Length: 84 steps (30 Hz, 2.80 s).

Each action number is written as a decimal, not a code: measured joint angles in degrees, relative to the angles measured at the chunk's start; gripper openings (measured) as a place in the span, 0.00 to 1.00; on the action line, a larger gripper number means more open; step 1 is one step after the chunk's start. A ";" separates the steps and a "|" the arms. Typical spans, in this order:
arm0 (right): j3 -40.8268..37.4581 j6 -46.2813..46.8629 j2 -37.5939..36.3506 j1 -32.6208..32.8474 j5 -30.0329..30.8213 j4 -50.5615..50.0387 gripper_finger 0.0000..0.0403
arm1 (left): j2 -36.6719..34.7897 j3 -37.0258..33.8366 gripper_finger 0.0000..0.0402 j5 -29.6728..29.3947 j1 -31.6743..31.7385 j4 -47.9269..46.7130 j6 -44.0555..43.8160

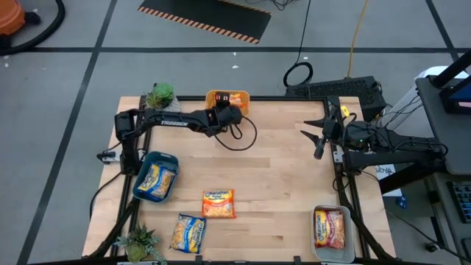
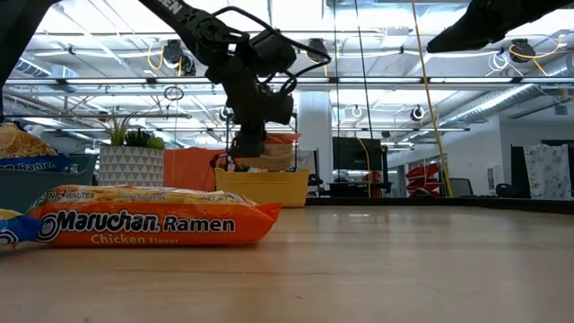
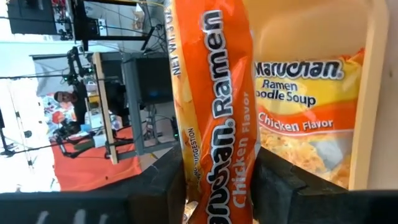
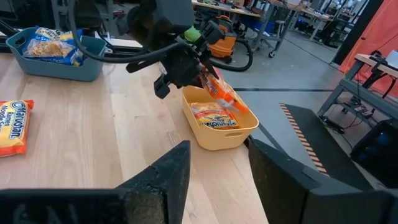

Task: Sort Maruchan noodles
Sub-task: Put the right orange noodle pack into the yellow bin, then put the orange noodle pack into the yellow bin

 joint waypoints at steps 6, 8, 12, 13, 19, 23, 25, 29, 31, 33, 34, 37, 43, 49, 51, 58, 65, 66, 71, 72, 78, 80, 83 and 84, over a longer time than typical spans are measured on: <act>0.00 0.14 0.00 0.00 -0.01 0.00 0.40 | 0.00 0.00 0.60 0.97 -0.10 -0.29 -4.50; 0.00 0.14 0.00 0.00 -0.02 0.00 0.40 | 0.00 0.00 0.68 2.37 -0.04 -1.03 -7.38; 0.00 0.16 0.00 -0.01 -0.02 -0.23 0.40 | 0.00 0.00 0.76 3.95 -0.80 -2.21 -16.40; 0.00 0.16 0.00 0.00 -0.02 -0.49 0.40 | 0.00 0.00 0.77 4.74 -1.14 -2.64 -18.54; 0.00 2.11 0.02 -0.02 -0.14 -0.88 0.40 | 0.00 0.00 0.77 10.27 -3.66 -4.74 -25.30; 0.00 3.71 0.03 -0.02 -1.96 -0.95 0.40 | 0.00 0.00 0.77 12.75 -4.58 -5.87 -27.38; 0.00 4.85 0.11 -0.02 -3.13 -1.13 0.40 | 0.00 0.00 0.77 13.64 -4.27 -7.15 -28.36; 0.00 7.63 0.13 -0.02 -4.84 -2.61 0.40 | 0.00 0.00 0.74 14.73 -2.79 -8.77 -30.85; 0.00 9.39 0.13 -0.02 -6.10 -4.10 0.40 | 0.00 0.00 0.69 14.99 -2.35 -9.33 -31.78; 0.00 11.52 0.13 -0.02 -7.19 -5.52 0.40 | 0.00 0.00 0.62 15.03 -2.32 -9.39 -31.85; 0.00 12.58 0.13 -0.02 -7.48 -6.05 0.40 | 0.00 0.00 0.59 15.03 -2.36 -9.39 -31.77; -0.13 15.48 0.19 -0.02 -7.54 -7.61 0.40 | 0.00 0.00 0.48 15.04 -2.65 -9.44 -31.54; -3.42 17.08 0.36 -0.02 -7.54 -4.82 0.40 | 0.00 0.00 0.29 15.03 -3.36 -9.54 -31.72; -5.11 12.97 1.48 -0.02 -7.49 2.38 0.40 | 0.00 -0.11 0.18 15.12 -2.41 -9.06 -31.55; -5.11 11.23 1.72 -0.02 -7.52 4.99 0.40 | -0.04 -0.74 0.17 15.17 -1.14 -8.84 -31.24; -5.11 6.48 2.03 -0.02 -7.54 10.67 0.40 | -0.04 -2.45 0.16 15.18 1.81 -10.06 -32.20; -5.11 -0.40 2.03 -0.02 -7.43 12.99 0.40 | -0.04 -2.45 0.22 15.51 2.02 -9.15 -35.06; -5.11 -1.15 2.03 -0.02 -7.42 13.84 0.40 | -0.04 -2.47 0.26 15.62 2.15 -9.13 -35.47; -5.11 -3.09 2.03 -0.02 -7.41 16.74 0.40 | -0.04 -2.47 0.49 15.51 3.78 -8.97 -37.95; -5.11 -3.07 2.03 -0.02 -7.41 17.08 0.40 | -0.04 -2.47 0.53 15.36 4.11 -8.97 -38.54; -5.11 -1.30 2.08 -0.02 -7.50 16.98 0.40 | -0.02 -2.47 0.64 15.15 5.60 -8.99 -42.86; -5.11 0.14 2.05 -0.02 -7.52 16.71 0.40 | -0.40 -2.49 0.64 14.98 4.79 -9.58 -44.53; -5.11 2.88 2.05 -0.02 -7.56 15.62 0.40 | -1.64 -2.51 0.64 14.98 2.08 -9.66 -46.11; -5.11 3.89 2.08 -0.02 -7.79 15.22 0.40 | -2.14 -2.51 0.64 14.98 1.02 -9.73 -46.53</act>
